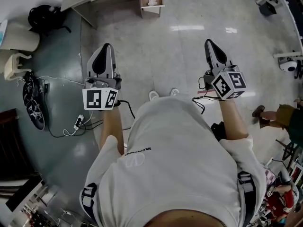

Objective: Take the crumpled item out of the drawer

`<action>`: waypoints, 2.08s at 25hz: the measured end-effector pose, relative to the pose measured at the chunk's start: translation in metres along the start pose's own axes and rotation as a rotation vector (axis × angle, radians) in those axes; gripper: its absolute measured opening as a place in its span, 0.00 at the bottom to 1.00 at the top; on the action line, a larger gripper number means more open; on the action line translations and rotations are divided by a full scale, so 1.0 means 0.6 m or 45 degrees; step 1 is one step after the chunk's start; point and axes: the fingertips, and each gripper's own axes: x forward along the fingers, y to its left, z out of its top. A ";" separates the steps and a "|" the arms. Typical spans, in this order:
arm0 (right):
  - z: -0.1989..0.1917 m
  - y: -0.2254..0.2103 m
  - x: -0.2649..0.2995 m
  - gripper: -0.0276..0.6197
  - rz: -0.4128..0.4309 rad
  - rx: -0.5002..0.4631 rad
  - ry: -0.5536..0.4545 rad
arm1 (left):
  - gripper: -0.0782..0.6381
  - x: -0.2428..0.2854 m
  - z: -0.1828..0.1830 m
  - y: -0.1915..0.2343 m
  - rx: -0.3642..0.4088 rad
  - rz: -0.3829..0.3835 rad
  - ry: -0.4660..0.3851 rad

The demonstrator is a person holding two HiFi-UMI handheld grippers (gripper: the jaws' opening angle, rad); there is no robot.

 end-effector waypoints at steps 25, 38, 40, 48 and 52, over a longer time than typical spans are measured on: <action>0.014 -0.054 0.218 0.05 0.067 -0.003 0.026 | 0.11 0.152 -0.068 0.103 -0.010 0.034 0.068; 0.058 -0.199 0.361 0.05 0.113 0.017 0.047 | 0.11 0.370 -0.119 0.075 -0.026 0.002 0.111; 0.060 -0.222 0.378 0.05 0.121 0.018 0.050 | 0.11 0.395 -0.129 0.072 -0.022 0.009 0.118; 0.073 -0.283 0.447 0.05 0.165 0.010 0.075 | 0.11 0.478 -0.148 0.082 -0.013 0.059 0.127; 0.068 -0.301 0.471 0.05 0.172 0.009 0.092 | 0.11 0.503 -0.160 0.087 -0.018 0.063 0.139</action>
